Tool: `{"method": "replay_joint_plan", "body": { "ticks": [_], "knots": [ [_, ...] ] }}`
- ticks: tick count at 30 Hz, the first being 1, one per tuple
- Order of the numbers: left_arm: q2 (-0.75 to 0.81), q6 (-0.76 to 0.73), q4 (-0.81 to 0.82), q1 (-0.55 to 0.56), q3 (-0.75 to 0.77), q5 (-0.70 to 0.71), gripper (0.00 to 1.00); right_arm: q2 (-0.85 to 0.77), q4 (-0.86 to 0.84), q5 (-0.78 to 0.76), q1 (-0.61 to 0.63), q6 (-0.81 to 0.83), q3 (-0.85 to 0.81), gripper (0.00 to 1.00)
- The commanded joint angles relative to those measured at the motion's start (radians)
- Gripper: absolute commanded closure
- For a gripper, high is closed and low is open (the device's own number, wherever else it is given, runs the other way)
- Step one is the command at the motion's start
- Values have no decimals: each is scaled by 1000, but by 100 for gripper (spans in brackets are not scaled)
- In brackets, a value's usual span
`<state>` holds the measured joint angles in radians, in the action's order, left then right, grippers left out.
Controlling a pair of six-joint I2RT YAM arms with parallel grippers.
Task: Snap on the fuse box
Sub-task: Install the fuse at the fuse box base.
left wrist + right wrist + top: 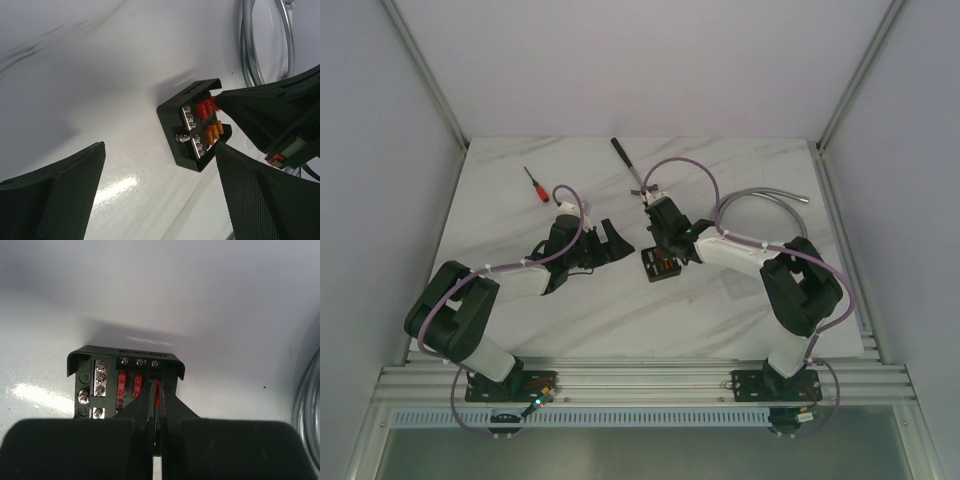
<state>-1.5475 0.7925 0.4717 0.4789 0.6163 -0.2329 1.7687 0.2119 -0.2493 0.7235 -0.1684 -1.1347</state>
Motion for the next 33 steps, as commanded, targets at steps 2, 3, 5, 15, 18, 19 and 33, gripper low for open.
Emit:
{"method": "replay_joint_plan", "body": {
  "ticks": [2,3,5,15,18,19,33],
  "knots": [
    [-15,5,26,-4,10,-11,0,31,-7,-39,18,-25,-29,100],
    [-15,4,27,-5,8,-12,0,34,-7,-40,20,-28,-29,100],
    [-17,5,27,-6,9,-11,0,40,-8,-39,22,-32,-29,100],
    [-10,8,28,-5,1,-11,0,48,-5,-50,43,-44,-34,93],
    [-4,9,27,-4,-2,-8,0,26,-1,-34,46,-52,-30,90],
    [-2,10,26,-4,-3,-8,0,17,-2,-28,46,-54,-29,89],
    [17,11,25,-5,-12,-20,0,-10,10,39,44,-77,-42,81]
  ]
}}
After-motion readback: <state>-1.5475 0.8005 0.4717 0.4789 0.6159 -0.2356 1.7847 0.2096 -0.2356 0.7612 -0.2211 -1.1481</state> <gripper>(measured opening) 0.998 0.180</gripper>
